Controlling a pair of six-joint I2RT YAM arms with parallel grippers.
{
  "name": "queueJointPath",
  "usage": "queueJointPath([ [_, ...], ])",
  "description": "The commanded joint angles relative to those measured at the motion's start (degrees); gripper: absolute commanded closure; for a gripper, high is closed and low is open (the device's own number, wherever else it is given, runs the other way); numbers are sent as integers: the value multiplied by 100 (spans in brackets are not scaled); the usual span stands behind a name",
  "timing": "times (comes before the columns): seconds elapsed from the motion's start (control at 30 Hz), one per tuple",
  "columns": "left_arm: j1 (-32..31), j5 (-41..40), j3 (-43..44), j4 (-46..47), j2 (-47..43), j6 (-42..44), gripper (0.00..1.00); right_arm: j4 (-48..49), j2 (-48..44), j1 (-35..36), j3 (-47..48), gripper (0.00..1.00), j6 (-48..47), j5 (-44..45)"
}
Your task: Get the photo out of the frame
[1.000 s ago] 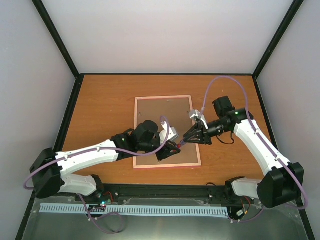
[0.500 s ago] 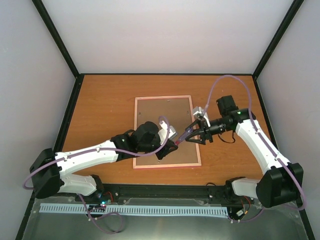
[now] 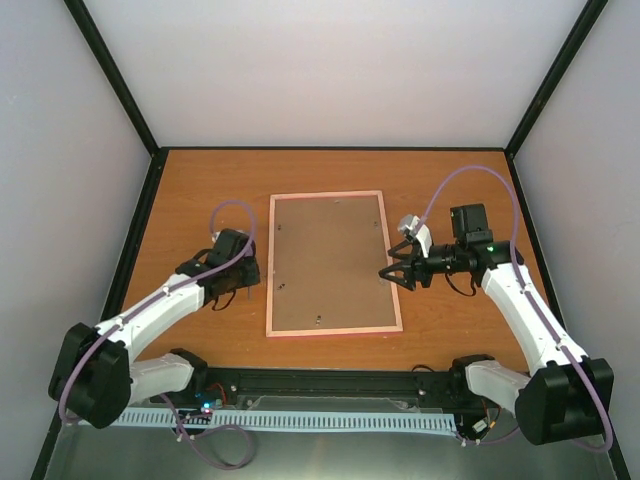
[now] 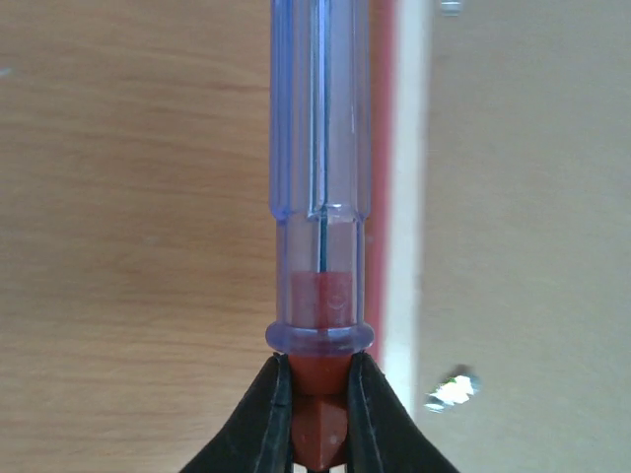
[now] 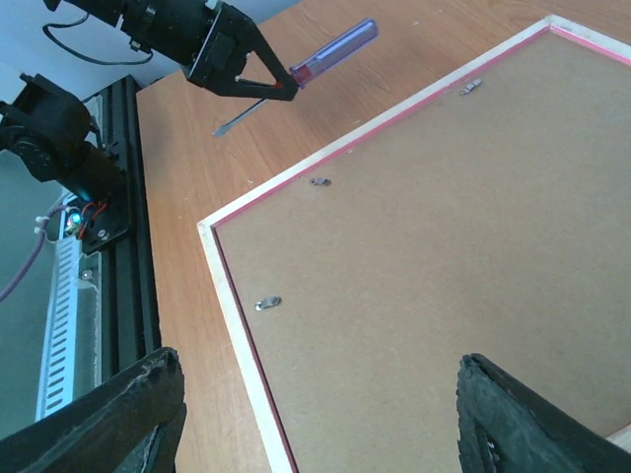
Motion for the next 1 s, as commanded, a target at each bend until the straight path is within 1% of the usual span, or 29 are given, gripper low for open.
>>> queueJointPath([
  [0.0,509,-477,-15,-373,-89,-632,99,145,47,-8,-10,27,24,108],
  [0.07,691,-561,-51,-404,88,-652,99,129,68,-3,3,27,1,72],
  [0.13,835,-391,24,-477,471,-601,99,108,76,-4,-1,27,-6,50],
  [0.3,864,-359,209,-549,1508,-583,98,79,91,-3,-11,27,-37,-25],
  [0.4,863,-345,152,-422,1748,-585,96,62,134,-7,-6,27,-46,-15],
  [0.43,863,-322,72,-347,1738,-601,94,55,144,-6,-5,27,-53,-23],
  [0.47,864,-306,4,-280,1713,-615,87,53,154,-3,-5,27,-58,-36],
  [0.5,868,-291,-50,-248,1702,-635,75,53,167,-3,-7,27,-58,-46],
  [0.53,864,-276,-77,-218,1716,-639,67,48,186,-3,3,27,-69,-50],
  [0.57,865,-260,-90,-202,1719,-637,63,46,201,-3,10,27,-74,-50],
  [0.63,863,-222,-81,-166,1705,-631,59,29,236,-5,22,27,-84,-57],
  [0.73,867,-178,-21,-86,1490,-587,57,9,261,-3,35,28,-121,-53],
  [0.83,867,-98,49,-26,1082,-483,56,9,264,-4,14,28,-161,-9],
  [0.97,863,-205,314,-231,479,-374,52,79,285,-3,-38,28,-145,151],
])
